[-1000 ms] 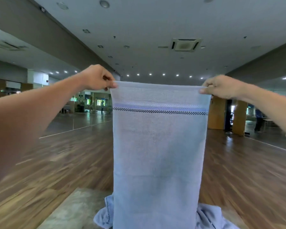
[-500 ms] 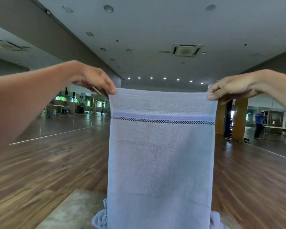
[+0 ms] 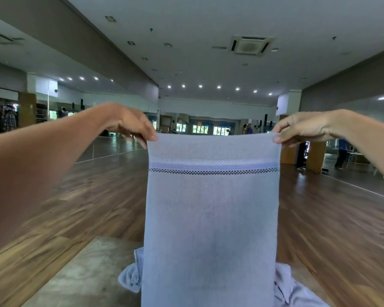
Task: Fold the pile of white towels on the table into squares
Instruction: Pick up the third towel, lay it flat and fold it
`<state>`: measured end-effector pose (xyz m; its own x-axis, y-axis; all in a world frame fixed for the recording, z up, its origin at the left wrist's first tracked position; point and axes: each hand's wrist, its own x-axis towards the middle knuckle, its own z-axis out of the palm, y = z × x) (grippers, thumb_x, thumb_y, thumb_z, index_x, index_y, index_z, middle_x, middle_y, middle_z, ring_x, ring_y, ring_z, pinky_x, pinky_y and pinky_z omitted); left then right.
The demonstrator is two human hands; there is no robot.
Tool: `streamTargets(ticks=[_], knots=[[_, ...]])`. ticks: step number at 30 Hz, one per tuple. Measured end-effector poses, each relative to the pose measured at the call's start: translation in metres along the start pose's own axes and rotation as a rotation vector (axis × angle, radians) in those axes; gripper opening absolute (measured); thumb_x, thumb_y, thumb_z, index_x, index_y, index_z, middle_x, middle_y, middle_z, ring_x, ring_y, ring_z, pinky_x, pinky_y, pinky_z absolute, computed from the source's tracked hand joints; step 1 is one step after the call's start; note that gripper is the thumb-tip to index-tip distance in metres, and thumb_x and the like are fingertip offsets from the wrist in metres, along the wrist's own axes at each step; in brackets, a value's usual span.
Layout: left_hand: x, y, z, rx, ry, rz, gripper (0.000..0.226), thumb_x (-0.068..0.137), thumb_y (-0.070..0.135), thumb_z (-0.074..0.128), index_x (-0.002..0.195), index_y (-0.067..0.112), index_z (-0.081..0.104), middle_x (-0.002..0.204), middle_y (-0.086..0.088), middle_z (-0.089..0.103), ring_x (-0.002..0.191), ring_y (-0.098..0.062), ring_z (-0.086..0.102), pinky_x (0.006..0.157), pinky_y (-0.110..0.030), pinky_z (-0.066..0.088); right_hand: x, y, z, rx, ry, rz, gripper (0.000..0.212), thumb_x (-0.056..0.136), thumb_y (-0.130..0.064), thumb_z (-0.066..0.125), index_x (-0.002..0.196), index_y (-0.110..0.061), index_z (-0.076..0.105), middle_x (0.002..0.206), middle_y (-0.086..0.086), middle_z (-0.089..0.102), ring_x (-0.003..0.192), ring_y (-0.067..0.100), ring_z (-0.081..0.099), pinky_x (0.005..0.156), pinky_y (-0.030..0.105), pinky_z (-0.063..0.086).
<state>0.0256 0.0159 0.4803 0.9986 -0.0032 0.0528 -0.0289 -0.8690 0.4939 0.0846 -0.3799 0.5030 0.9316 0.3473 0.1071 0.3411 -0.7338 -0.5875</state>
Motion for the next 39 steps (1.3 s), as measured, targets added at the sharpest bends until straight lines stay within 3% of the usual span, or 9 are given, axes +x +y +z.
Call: streamTargets(ticks=[4,7,10,17,21,25,30,35,39], knots=[[0.027,0.006,0.020,0.051,0.458,0.116,0.022,0.091,0.023,0.061,0.107,0.010,0.071,0.110,-0.003,0.069,0.095,-0.016,0.060,0.084,-0.024,0.039,0.022,0.012,0.010,-0.034,0.336,-0.124,0.006,0.087,-0.006,0.065,0.087,-0.012,0.067,0.096,0.005,0.067,0.088,0.014,0.060,0.085,0.020,0.043],[0.035,0.017,0.016,0.034,0.712,0.185,0.025,0.091,0.025,0.061,0.109,0.011,0.071,0.109,-0.005,0.069,0.100,-0.017,0.060,0.089,-0.019,0.040,0.025,0.005,0.006,-0.011,0.465,-0.197,0.008,0.086,-0.008,0.065,0.084,-0.015,0.067,0.092,0.008,0.068,0.089,0.023,0.059,0.096,0.033,0.044],[0.037,0.024,-0.002,-0.057,0.800,0.239,0.025,0.088,0.024,0.065,0.109,0.013,0.071,0.104,-0.004,0.070,0.092,-0.015,0.064,0.091,-0.024,0.047,0.021,-0.010,-0.005,-0.042,0.552,-0.249,0.008,0.088,-0.013,0.064,0.095,-0.014,0.067,0.097,0.006,0.067,0.080,0.028,0.057,0.088,0.044,0.050],[0.024,0.041,-0.036,-0.138,0.861,0.309,0.025,0.088,0.025,0.065,0.110,0.014,0.069,0.098,0.002,0.068,0.092,-0.014,0.064,0.081,-0.022,0.052,0.004,-0.036,-0.038,-0.075,0.632,-0.338,0.018,0.087,-0.015,0.063,0.104,-0.012,0.066,0.101,0.006,0.065,0.096,0.020,0.058,0.081,0.022,0.042],[0.008,0.031,-0.030,-0.055,0.583,0.262,0.020,0.087,0.029,0.065,0.104,0.020,0.070,0.094,0.004,0.066,0.092,-0.014,0.057,0.088,-0.026,0.046,-0.017,-0.030,-0.033,-0.125,0.365,-0.226,0.013,0.084,-0.019,0.066,0.097,-0.014,0.066,0.101,0.002,0.064,0.096,0.016,0.058,0.086,0.026,0.044],[-0.007,0.004,-0.017,0.072,0.140,0.183,0.021,0.078,0.039,0.069,0.092,0.024,0.073,0.104,-0.001,0.071,0.104,-0.021,0.063,0.104,-0.041,0.040,-0.028,-0.007,-0.016,-0.089,0.020,-0.086,0.070,0.030,-0.051,0.091,0.086,-0.013,0.070,0.092,0.004,0.074,0.082,0.012,0.070,0.064,0.019,0.057],[-0.020,-0.026,0.026,-0.040,-0.275,0.112,0.093,0.024,0.061,0.089,0.103,0.014,0.070,0.104,0.000,0.073,0.093,-0.006,0.069,0.087,-0.026,0.043,-0.035,0.029,0.017,-0.090,-0.261,0.044,0.083,0.026,-0.046,0.094,0.094,-0.007,0.067,0.098,0.008,0.073,0.092,0.015,0.070,0.073,0.019,0.055],[-0.032,-0.063,0.098,-0.061,-0.580,0.075,0.074,0.035,0.057,0.089,0.098,0.020,0.073,0.110,-0.003,0.071,0.103,-0.011,0.066,0.098,-0.029,0.043,-0.058,0.065,0.067,-0.108,-0.441,0.116,0.038,0.063,-0.022,0.083,0.092,-0.003,0.066,0.087,0.009,0.072,0.076,0.009,0.068,0.062,0.015,0.050],[-0.047,-0.097,0.168,-0.151,-0.700,0.079,0.055,0.041,0.060,0.086,0.081,0.024,0.076,0.079,0.009,0.071,0.070,0.001,0.063,0.066,-0.011,0.045,-0.080,0.116,0.127,-0.084,-0.577,0.121,0.058,0.049,-0.051,0.086,0.087,-0.011,0.069,0.082,0.001,0.071,0.077,0.010,0.062,0.066,0.017,0.046]])
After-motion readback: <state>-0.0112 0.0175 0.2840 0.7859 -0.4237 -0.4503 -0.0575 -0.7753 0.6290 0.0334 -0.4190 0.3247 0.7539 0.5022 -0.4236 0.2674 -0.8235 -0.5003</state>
